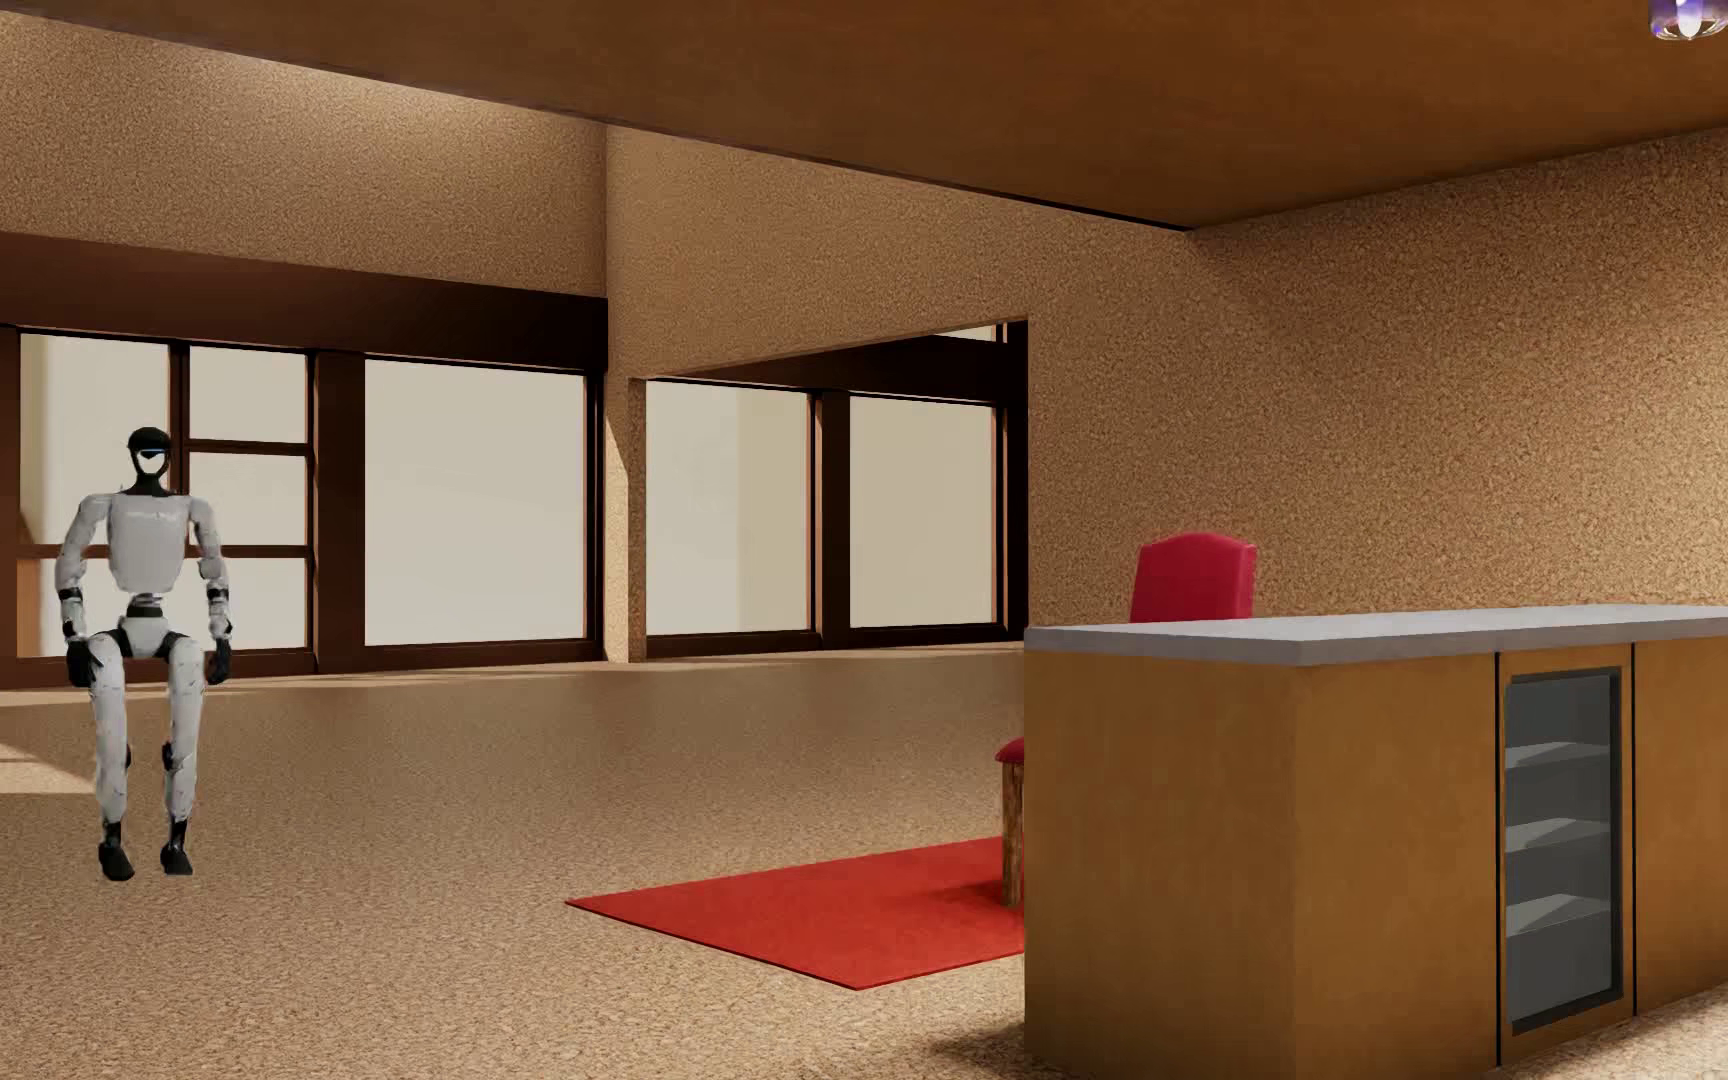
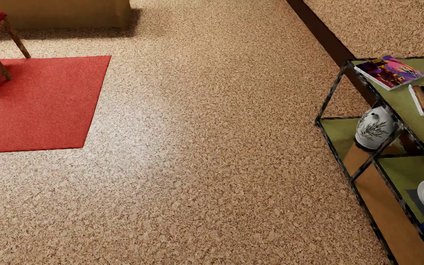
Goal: Go around the counter
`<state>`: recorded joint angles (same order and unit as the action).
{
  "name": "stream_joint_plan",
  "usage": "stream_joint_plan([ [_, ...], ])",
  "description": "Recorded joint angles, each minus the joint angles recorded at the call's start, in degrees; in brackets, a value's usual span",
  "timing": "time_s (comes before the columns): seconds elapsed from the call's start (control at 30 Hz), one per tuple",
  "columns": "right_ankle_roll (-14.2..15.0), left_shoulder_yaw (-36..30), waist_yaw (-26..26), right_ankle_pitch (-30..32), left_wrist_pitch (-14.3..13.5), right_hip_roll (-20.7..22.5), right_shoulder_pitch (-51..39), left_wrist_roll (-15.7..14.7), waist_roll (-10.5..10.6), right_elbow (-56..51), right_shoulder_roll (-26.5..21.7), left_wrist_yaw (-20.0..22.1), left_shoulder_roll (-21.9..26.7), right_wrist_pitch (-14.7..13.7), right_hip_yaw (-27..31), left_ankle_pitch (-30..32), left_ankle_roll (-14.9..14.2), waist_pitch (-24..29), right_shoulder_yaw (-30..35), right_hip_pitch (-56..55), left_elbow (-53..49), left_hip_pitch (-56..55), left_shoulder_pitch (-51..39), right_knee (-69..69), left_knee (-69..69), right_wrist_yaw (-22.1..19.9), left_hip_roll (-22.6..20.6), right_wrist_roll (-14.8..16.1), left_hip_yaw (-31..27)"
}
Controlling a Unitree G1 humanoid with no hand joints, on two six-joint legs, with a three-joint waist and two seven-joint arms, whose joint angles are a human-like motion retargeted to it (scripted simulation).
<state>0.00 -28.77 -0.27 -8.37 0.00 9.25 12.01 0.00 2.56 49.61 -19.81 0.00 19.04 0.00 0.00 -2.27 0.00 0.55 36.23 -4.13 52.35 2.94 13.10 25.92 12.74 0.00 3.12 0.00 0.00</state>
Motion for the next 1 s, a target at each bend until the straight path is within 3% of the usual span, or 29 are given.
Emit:
stream_joint_plan([
  [0.03,0.00,-0.34,-0.10,0.57,0.00,0.05,0.22,0.00,-0.20,-0.64,-0.14,0.00,0.16,0.00,0.00,-2.10,0.00,0.13,0.24,0.06,-0.04,-0.17,0.25,0.41,5.63,0.00,-0.17,0.00,0.00],
  [0.1,0.00,0.09,1.81,0.86,0.00,0.57,0.58,0.00,-0.50,-1.87,-0.43,0.00,0.46,0.00,0.00,-13.89,0.00,0.03,0.66,-0.18,-0.07,-2.39,1.03,1.48,16.52,0.00,-0.84,0.00,0.00],
  [0.27,0.00,2.71,7.44,-5.70,0.00,1.44,-1.19,0.00,0.62,-8.88,-2.22,0.00,0.24,0.00,0.00,-15.73,0.00,5.09,-1.44,7.03,-2.53,-20.13,2.85,1.55,43.50,0.00,0.83,0.00,0.00],
  [0.33,0.00,2.97,12.08,-9.96,0.00,-0.70,-2.56,0.00,-1.08,-10.01,-1.10,0.00,0.91,0.00,0.00,-14.08,0.00,4.89,-3.29,10.13,-2.08,-26.12,4.47,-0.44,40.61,0.00,0.92,0.00,0.00],
  [0.43,0.00,1.52,13.84,-18.29,0.00,-1.55,-5.17,0.00,-1.26,-12.57,-2.31,0.00,1.14,0.00,0.00,-6.63,0.00,6.06,-1.45,17.33,0.87,-33.45,5.42,-2.87,31.65,0.00,2.49,0.00,0.00],
  [0.53,0.00,-0.19,15.95,-20.62,0.00,-2.31,-7.47,0.00,-1.03,-11.97,-2.37,0.00,0.92,0.00,0.00,-5.63,0.00,6.12,-0.27,22.96,3.63,-37.73,5.57,-3.30,25.01,0.00,3.64,0.00,0.00],
  [0.6,0.00,0.38,17.85,-17.47,0.00,-3.85,-7.06,0.00,-1.43,-9.47,-1.99,0.00,0.86,0.00,0.00,-7.06,0.00,5.53,-0.99,25.80,4.95,-39.37,6.26,-2.47,29.20,0.00,3.74,0.00,0.00],
  [0.63,0.00,0.68,18.91,-12.92,0.00,-4.63,-6.06,0.00,-2.07,-8.17,-1.56,0.00,0.97,0.00,0.00,-7.52,0.00,5.08,0.13,25.74,5.69,-39.75,6.24,-0.27,32.71,0.00,3.55,0.00,0.00],
  [0.7,0.00,-0.51,18.47,3.26,0.00,-6.65,-4.08,0.00,-3.40,-3.34,-0.86,0.00,0.99,0.00,0.00,-10.83,0.00,4.81,2.56,22.68,7.38,-37.37,5.56,10.97,38.38,0.00,1.31,0.00,0.00],
  [0.73,0.00,-0.50,17.04,11.73,0.00,-6.77,-3.04,0.00,-2.78,-0.99,-0.71,0.00,0.72,0.00,0.00,-13.04,0.00,4.78,3.22,18.31,7.32,-34.60,5.09,20.96,39.04,0.00,0.25,0.00,0.00],
  [0.77,0.00,-0.23,15.37,16.10,0.00,-6.88,-2.16,0.00,-2.25,0.44,-0.93,0.00,0.49,0.00,0.00,-14.95,0.00,5.20,3.76,12.39,6.14,-31.02,4.66,32.92,38.54,0.00,-0.87,0.00,0.00],
  [0.83,0.00,0.02,9.98,14.64,0.00,-6.56,0.52,0.00,-0.95,0.73,-1.14,0.00,0.30,0.00,0.00,-17.71,0.00,6.35,2.46,0.26,2.34,-22.04,3.50,49.49,35.18,0.00,-2.65,0.00,0.00],
  [0.9,0.00,1.32,3.95,14.87,0.00,-4.99,1.95,0.00,1.04,1.34,-1.39,0.00,0.53,0.00,0.00,-17.59,0.00,7.15,3.05,-11.09,-1.86,-11.82,1.94,45.41,28.01,0.00,-2.57,0.00,0.00],
  [0.97,0.00,2.95,-1.69,21.34,0.00,-4.34,3.83,0.00,2.26,1.05,-1.89,0.00,1.23,0.00,0.00,-17.77,0.00,7.19,2.52,-18.61,-6.33,-1.33,1.51,26.35,20.79,0.00,-2.02,0.00,0.00],
  [1.0,0.00,2.61,-4.36,21.22,0.00,-4.75,4.51,0.00,2.67,0.65,-2.10,0.00,1.83,0.00,0.00,-18.85,0.00,6.93,2.30,-21.06,-8.28,3.22,0.68,15.75,18.03,0.00,-1.68,0.00,0.00],
])
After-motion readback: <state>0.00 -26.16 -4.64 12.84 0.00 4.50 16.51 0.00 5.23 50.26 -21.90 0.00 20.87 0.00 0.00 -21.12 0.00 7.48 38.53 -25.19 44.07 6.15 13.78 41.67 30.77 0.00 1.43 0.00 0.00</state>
